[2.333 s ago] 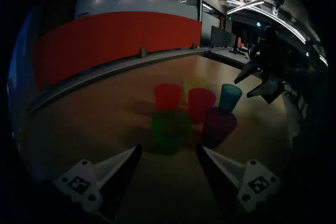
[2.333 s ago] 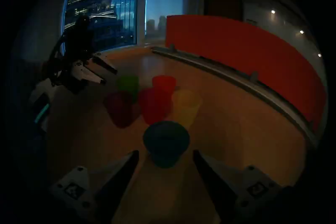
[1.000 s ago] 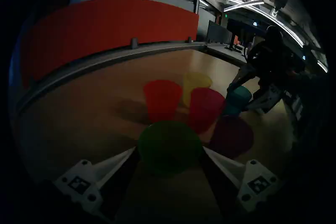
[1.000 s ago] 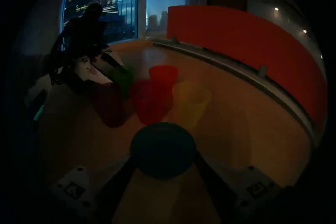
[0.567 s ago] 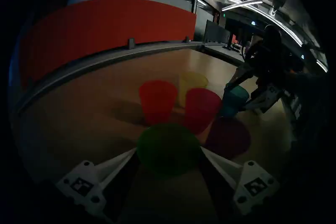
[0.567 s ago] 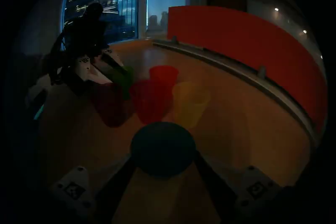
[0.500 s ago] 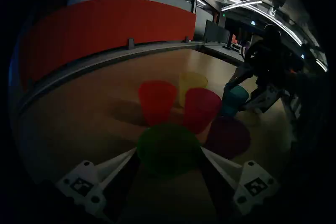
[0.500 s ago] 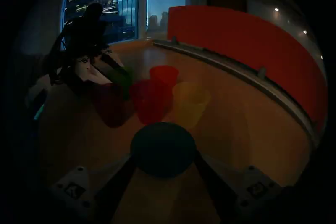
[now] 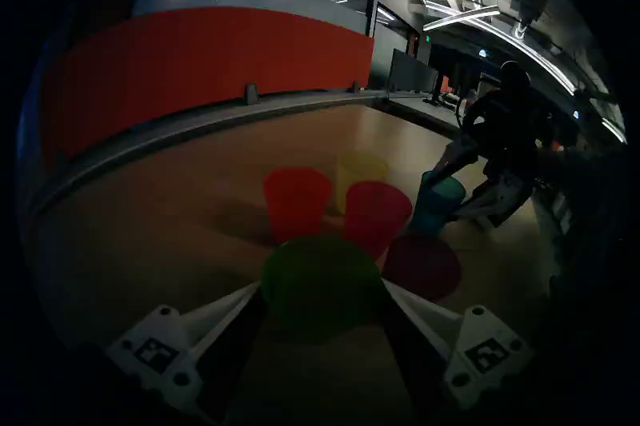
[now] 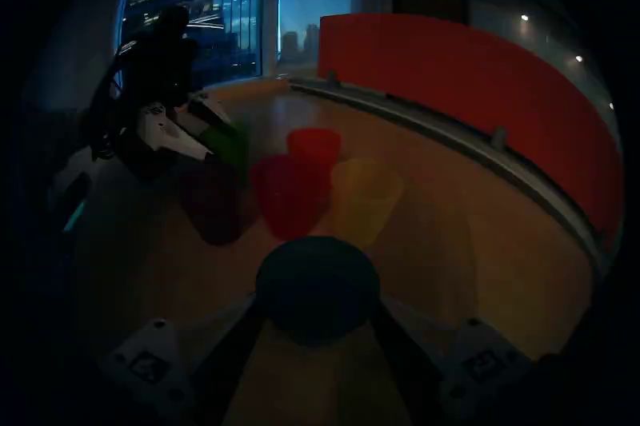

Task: Pour water

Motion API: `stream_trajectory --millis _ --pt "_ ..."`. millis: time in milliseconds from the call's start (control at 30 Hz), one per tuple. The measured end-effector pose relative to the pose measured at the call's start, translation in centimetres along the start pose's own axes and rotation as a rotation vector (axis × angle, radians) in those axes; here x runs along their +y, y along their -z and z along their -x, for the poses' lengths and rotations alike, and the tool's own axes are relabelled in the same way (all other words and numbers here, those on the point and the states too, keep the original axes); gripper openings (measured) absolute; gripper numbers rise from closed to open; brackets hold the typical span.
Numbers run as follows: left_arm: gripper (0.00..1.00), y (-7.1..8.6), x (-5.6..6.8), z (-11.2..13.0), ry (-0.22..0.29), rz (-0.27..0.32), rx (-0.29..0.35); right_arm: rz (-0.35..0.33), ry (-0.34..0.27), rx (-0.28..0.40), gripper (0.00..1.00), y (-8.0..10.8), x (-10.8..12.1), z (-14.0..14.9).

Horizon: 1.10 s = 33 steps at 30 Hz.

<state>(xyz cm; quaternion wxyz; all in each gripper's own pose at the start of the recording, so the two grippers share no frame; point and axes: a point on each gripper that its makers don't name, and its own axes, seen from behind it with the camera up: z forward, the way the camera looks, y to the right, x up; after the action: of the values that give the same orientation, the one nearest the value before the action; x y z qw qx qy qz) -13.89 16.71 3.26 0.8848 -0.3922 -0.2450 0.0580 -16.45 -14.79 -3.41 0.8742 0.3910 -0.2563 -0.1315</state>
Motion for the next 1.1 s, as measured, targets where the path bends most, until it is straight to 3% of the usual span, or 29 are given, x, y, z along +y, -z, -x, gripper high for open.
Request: stream_trajectory --millis 600,1100 --pt "0.89 5.5 1.1 -3.7 -0.021 -0.058 0.139 0.052 -0.007 0.158 0.96 3.8 -0.9 -6.0" --pt "0.89 8.9 1.7 -7.2 -0.026 -0.096 0.277 0.08 -0.02 0.311 0.96 6.6 -1.5 -12.2"
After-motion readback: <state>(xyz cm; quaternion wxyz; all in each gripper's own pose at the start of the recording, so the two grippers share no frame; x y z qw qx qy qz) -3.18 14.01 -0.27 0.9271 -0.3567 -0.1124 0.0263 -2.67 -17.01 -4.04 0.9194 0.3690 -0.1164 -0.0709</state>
